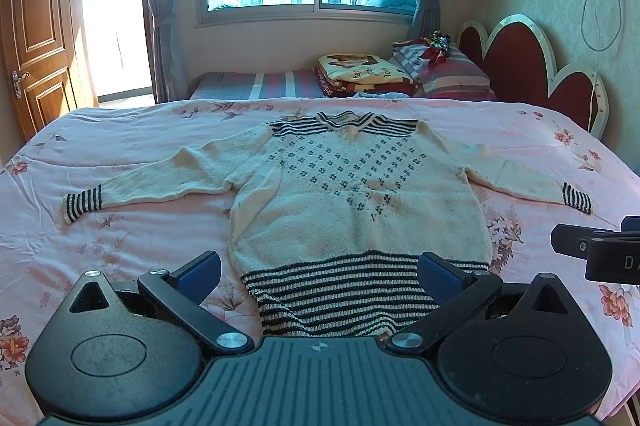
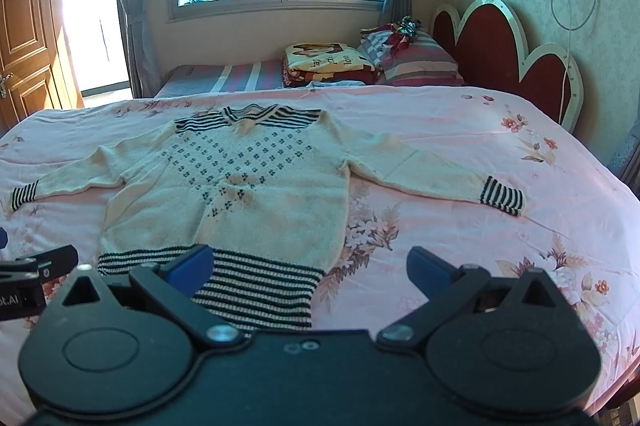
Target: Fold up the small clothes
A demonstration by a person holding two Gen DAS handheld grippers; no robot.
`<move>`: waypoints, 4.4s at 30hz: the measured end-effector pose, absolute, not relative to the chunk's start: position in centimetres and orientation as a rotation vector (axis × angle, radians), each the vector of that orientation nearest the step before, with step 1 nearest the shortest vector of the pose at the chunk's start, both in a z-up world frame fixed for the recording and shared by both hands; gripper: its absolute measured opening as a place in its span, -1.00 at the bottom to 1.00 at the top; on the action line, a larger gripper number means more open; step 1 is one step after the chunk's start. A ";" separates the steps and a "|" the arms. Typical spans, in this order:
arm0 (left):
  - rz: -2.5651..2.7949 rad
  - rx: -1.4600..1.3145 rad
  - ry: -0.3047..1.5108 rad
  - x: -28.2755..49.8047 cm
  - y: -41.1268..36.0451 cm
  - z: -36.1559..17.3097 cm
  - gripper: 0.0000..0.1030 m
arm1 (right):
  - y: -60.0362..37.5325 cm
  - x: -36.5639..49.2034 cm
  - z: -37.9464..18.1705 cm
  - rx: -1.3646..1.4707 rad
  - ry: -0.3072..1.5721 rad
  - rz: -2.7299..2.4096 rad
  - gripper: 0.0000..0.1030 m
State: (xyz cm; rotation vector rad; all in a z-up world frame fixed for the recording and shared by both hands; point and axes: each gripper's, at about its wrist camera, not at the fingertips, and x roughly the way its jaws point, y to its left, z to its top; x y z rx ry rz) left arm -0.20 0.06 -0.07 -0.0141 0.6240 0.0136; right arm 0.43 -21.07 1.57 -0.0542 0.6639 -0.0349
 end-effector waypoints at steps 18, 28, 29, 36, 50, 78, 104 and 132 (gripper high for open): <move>0.008 -0.027 0.638 -0.3 0.1 -0.5 1.00 | -21.1 0.5 1.4 -0.053 0.672 -0.029 0.99; 0.013 -0.013 0.629 -0.5 0.1 -1.0 1.00 | -21.3 0.3 1.3 -0.053 0.674 -0.030 0.99; 0.013 -0.012 0.629 -0.5 0.1 -1.0 1.00 | -21.3 0.3 1.3 -0.052 0.674 -0.030 0.99; 0.018 0.013 0.599 -0.8 0.1 -1.3 1.00 | -21.4 0.1 1.2 -0.050 0.673 -0.032 0.99; 0.045 0.063 0.574 -1.3 -0.4 -1.7 1.00 | -21.8 -0.1 0.6 -0.039 0.688 -0.032 0.99; -0.048 -0.087 0.694 4.8 -0.4 -3.8 1.00 | -33.1 5.1 -1.0 0.283 0.549 -0.124 0.93; 0.218 -0.109 0.857 22.8 7.4 -9.1 1.00 | -45.7 24.8 -10.6 0.480 0.491 -0.293 -0.89; -0.077 -0.378 0.833 29.1 15.7 -11.8 -0.34 | -10.3 25.5 -10.9 -0.022 0.615 0.381 0.04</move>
